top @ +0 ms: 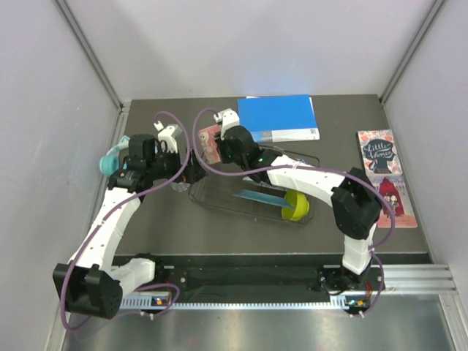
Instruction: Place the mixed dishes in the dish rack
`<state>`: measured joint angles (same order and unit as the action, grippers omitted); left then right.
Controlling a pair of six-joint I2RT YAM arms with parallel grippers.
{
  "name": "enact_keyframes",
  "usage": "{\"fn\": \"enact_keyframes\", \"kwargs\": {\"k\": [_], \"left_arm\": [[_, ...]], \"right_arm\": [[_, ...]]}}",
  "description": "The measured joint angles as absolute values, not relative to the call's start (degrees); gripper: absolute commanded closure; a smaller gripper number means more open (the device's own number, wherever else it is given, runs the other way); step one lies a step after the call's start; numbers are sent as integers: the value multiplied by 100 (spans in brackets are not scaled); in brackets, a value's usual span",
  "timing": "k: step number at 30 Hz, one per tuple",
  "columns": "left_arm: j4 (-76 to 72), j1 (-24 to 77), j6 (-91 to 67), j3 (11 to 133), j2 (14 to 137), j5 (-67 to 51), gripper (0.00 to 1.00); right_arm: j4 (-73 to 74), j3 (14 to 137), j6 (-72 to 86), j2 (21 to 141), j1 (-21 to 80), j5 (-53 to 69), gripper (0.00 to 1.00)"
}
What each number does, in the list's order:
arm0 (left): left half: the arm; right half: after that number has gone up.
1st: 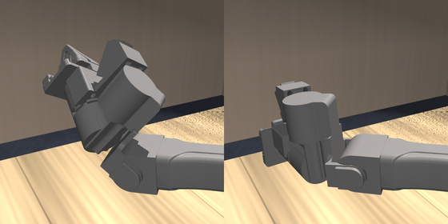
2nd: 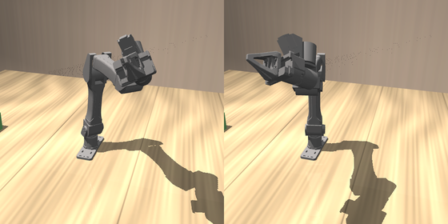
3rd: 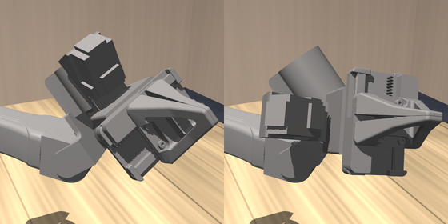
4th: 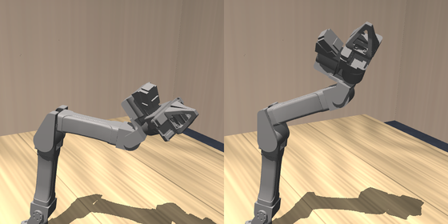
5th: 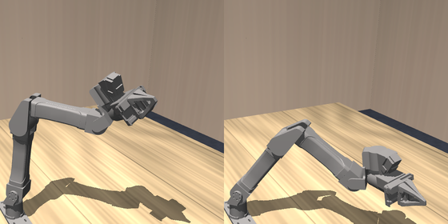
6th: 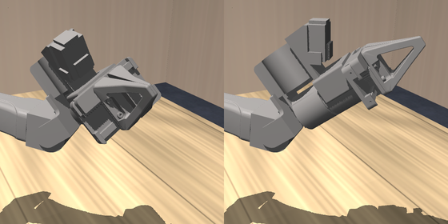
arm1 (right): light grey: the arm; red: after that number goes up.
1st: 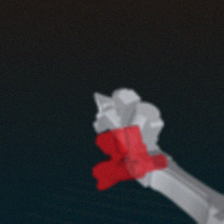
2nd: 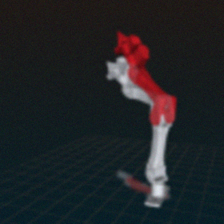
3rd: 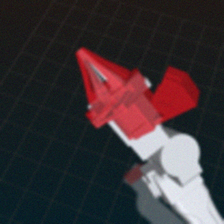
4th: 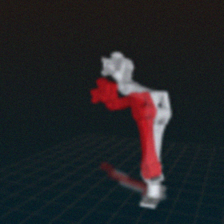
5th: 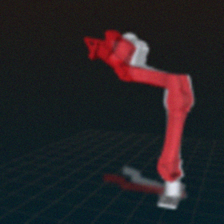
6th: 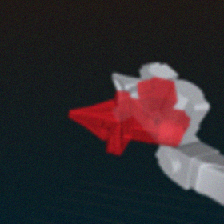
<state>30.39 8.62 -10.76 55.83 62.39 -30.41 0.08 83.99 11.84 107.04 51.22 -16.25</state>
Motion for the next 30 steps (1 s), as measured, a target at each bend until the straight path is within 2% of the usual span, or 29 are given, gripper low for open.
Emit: {"fn": "enact_keyframes", "kwargs": {"k": [5, 12, 13, 14, 16, 18, 19, 24, 26, 30], "left_arm": [[3041, 847, -1055, 5588, 6239, -3033, 1], [3039, 812, -1052, 5588, 6239, -3015, 1], [3039, 812, -1052, 5588, 6239, -3015, 1], [3039, 810, -1052, 5588, 6239, -3015, 1], [3039, 801, -1050, 5588, 6239, -3015, 1], [3039, 792, -1048, 5588, 6239, -3013, 1], [3039, 790, -1048, 5588, 6239, -3013, 1], [3037, 788, -1050, 5586, 6239, -3015, 1], [3026, 788, -1050, 5586, 6239, -3015, 1], [3002, 779, -1050, 5586, 6239, -3015, 1]], "right_arm": [[961, 8407, 1151, 11118, 5162, -1291, 100], [1175, 8562, 1160, 11249, 5159, -1118, 100], [1175, 8562, 1157, 11249, 5159, -1111, 93], [1184, 8569, 1157, 11253, 5159, -1109, 76], [1295, 8663, 1151, 11292, 5157, -1087, 49], [1400, 8823, 1090, 11397, 5164, -915, 45], [1450, 8882, 1022, 11463, 5172, -856, 39], [1634, 8938, 836, 11539, 5218, -711, 34], [1691, 8945, 799, 11539, 5229, -696, 29], [1973, 9098, 768, 11539, 5238, -655, 28]]}}
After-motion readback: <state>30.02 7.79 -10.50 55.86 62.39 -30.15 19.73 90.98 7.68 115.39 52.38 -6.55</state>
